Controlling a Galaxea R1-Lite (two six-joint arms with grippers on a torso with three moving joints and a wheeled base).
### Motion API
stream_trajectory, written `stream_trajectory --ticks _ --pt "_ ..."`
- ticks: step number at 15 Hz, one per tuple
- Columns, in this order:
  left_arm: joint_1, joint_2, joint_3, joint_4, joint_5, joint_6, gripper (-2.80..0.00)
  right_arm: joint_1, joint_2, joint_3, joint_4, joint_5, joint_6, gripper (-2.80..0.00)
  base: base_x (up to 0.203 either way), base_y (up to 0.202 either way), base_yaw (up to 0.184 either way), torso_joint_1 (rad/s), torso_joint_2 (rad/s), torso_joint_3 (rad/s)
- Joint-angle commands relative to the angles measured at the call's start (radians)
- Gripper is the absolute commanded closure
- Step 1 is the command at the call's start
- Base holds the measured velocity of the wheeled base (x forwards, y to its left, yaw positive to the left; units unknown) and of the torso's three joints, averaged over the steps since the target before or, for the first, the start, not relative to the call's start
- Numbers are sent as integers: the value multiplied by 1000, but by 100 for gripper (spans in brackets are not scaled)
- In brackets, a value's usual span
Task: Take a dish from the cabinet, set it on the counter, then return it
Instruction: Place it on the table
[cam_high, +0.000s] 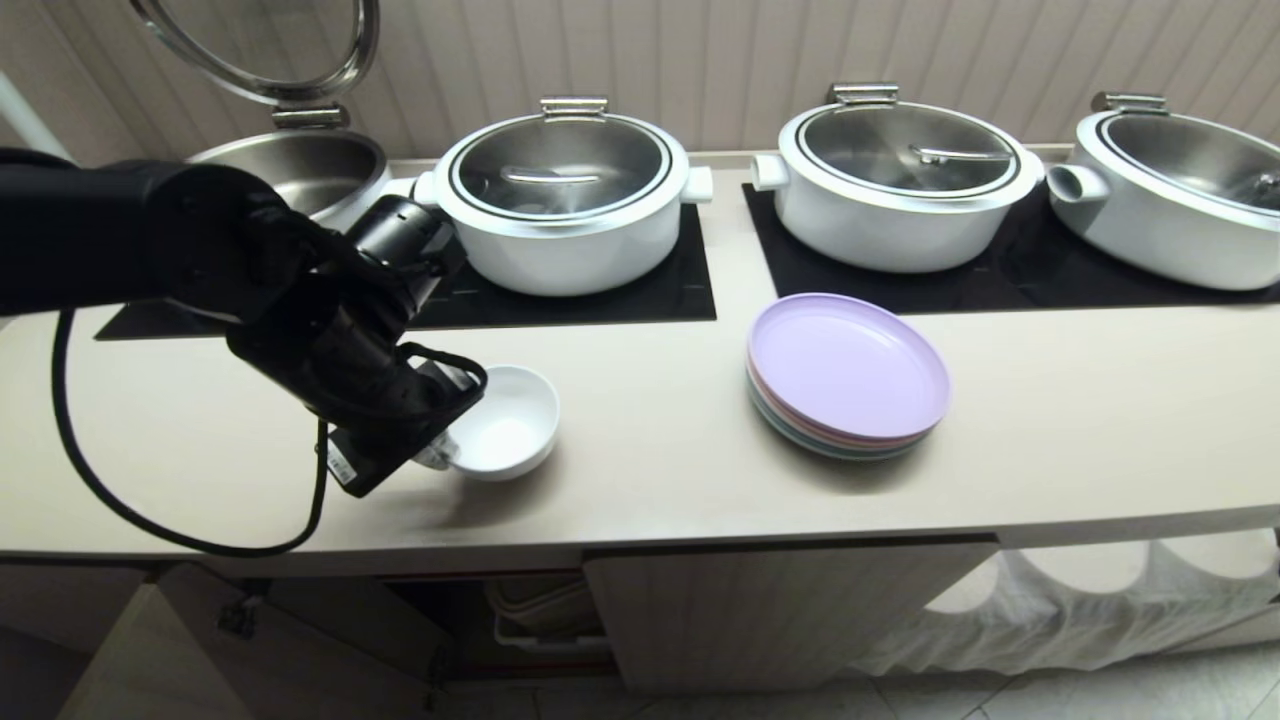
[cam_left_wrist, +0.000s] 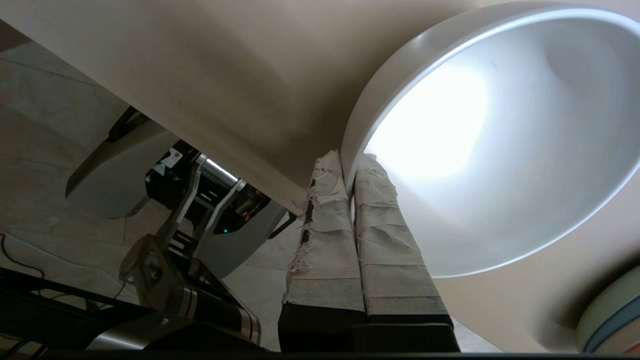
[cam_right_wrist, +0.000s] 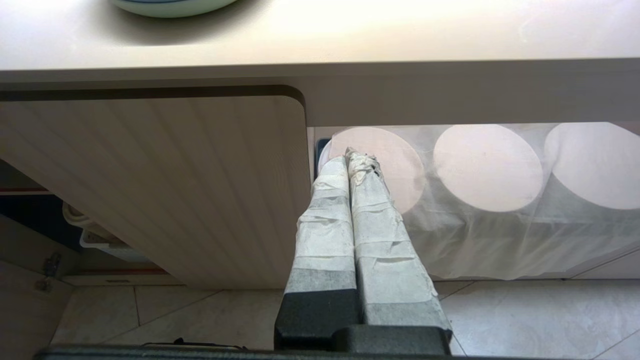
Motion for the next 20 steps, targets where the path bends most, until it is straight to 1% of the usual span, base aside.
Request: stream_trajectory --ticks 1,10,11,15,18,20 --pt "-1 11 -5 4 0 -7 0 0 0 0 0 0 0 0 0 0 0 0 0 0" --pt "-7 35 -38 5 2 2 0 0 0 0 0 0 0 0 0 0 0 0 0 0" --pt "-10 34 -39 5 0 2 -280 0 0 0 0 0 0 0 0 0 0 0 0 0" --pt "-15 40 -58 5 5 8 -280 0 0 0 0 0 0 0 0 0 0 0 0 0" --pt "-18 42 -96 5 8 44 -280 0 0 0 0 0 0 0 0 0 0 0 0 0" --pt "-18 42 -122 4 12 56 -280 0 0 0 0 0 0 0 0 0 0 0 0 0"
